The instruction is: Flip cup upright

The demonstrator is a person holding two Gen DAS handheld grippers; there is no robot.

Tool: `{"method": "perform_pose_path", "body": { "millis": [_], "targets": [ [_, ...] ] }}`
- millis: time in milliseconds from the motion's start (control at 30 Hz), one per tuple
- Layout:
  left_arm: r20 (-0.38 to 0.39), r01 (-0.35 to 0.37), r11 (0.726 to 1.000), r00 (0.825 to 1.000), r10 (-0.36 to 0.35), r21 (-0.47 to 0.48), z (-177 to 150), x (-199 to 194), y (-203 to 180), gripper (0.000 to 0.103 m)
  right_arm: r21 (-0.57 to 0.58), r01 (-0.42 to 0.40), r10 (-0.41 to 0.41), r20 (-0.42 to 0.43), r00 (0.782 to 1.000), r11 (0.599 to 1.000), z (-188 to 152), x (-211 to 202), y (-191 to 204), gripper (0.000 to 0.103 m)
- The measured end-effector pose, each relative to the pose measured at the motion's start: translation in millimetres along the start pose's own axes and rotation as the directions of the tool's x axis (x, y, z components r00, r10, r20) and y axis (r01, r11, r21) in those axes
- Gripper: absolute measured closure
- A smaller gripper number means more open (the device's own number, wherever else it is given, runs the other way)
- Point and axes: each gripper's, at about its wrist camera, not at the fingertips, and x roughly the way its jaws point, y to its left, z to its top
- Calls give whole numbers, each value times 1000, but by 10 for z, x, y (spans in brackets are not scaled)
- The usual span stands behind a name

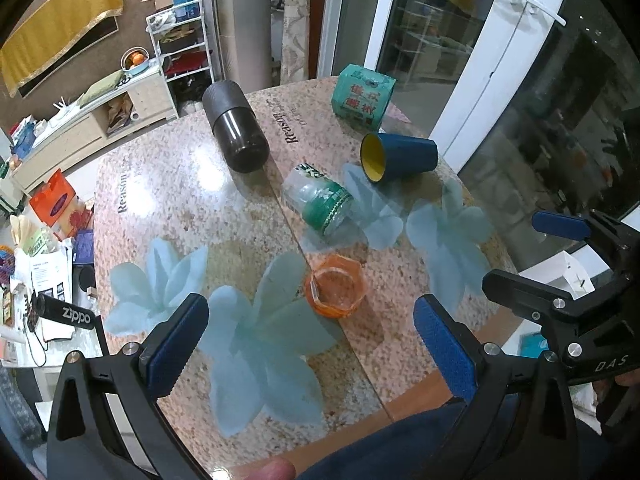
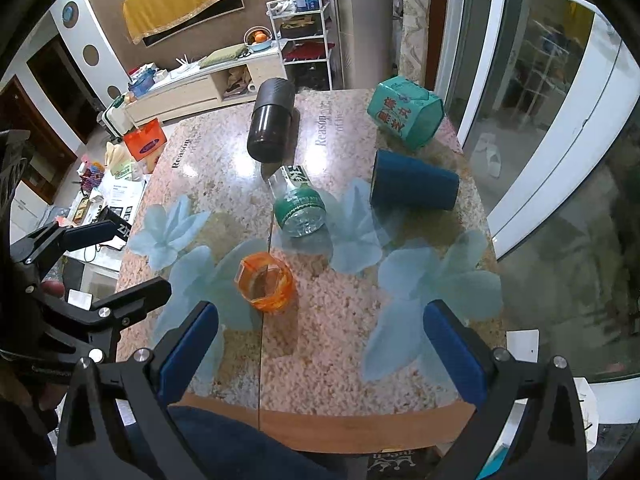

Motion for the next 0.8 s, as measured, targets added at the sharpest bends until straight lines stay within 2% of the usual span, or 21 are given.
{"method": "perform_pose_path", "body": {
  "millis": [800],
  "targets": [
    [-27,17,1000,999,-18,-9,-1,54,26,0,15,-19,19,-17,1000,1000,16,53,-34,0]
  ]
}}
